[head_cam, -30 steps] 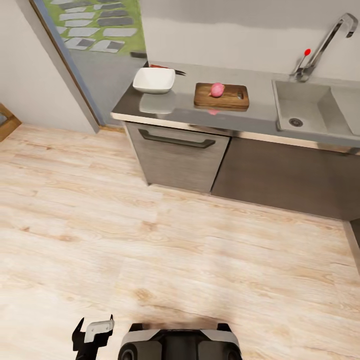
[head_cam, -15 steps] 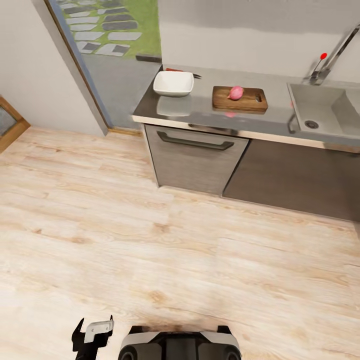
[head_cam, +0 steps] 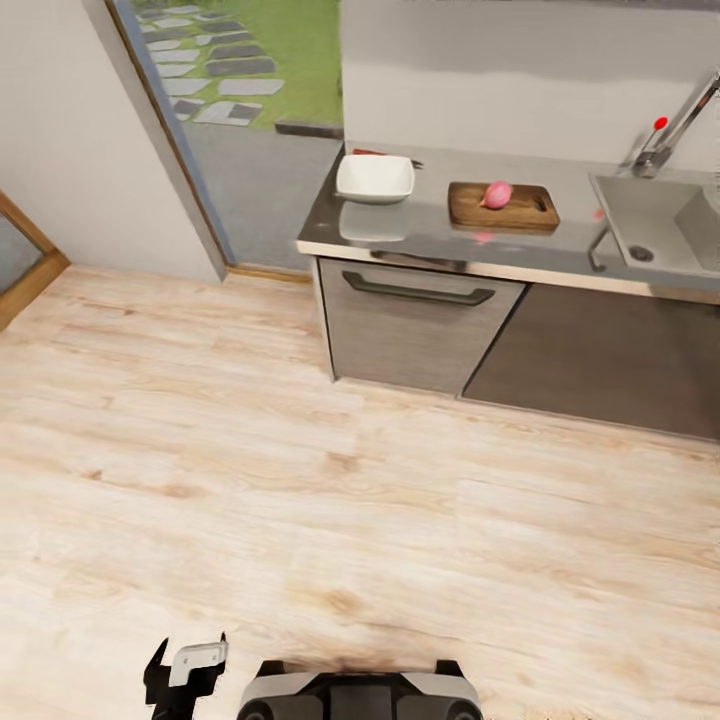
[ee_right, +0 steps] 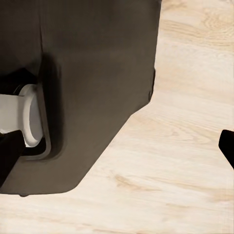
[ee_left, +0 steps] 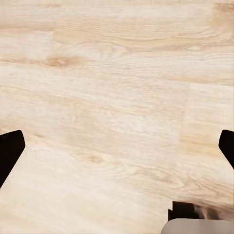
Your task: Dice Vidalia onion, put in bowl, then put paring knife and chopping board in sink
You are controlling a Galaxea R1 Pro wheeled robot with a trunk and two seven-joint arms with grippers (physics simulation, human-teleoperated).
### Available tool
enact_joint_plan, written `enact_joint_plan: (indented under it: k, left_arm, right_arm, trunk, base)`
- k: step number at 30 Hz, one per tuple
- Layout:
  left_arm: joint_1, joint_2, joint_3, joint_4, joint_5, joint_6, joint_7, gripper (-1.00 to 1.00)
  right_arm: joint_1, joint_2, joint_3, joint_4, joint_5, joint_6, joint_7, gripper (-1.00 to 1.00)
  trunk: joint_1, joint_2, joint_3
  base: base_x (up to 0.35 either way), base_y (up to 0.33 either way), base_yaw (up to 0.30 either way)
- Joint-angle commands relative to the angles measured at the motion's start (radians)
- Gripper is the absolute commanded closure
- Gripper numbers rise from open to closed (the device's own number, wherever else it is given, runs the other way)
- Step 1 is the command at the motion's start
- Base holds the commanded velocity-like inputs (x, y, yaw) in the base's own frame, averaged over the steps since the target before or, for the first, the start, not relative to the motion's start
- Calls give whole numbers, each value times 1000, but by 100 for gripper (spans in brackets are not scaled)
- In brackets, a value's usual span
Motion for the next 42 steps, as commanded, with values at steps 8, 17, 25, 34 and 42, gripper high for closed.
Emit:
enact_joint_plan:
  k: [8,17,25,34,42]
  left_arm:
    - [-1,0,-8,3,-4,-3,9,-100]
    - [-1,0,-8,3,-4,-3,8,-100]
    - [-1,-1,-8,3,-4,17,3,-100]
    - [-1,0,-8,2,-4,41,-15,-100]
    - [-1,0,-8,2,-4,42,-15,-100]
  right_arm:
    - [0,1,3,1,2,-15,-7,-100]
    - [0,1,5,1,3,-16,-7,-100]
    - [0,1,5,1,3,-17,-6,-100]
    - [0,1,6,1,3,-17,-6,-100]
    - [0,2,6,1,3,-17,-6,-100]
  trunk:
    - [1,-1,8]
    - [1,-1,17]
    - [1,-1,25]
    - [1,-1,34]
    - [1,-1,42]
  base:
    - [1,300,-211]
    - [77,277,-234]
    - [105,270,-236]
    - [106,270,-236]
    - [106,270,-235]
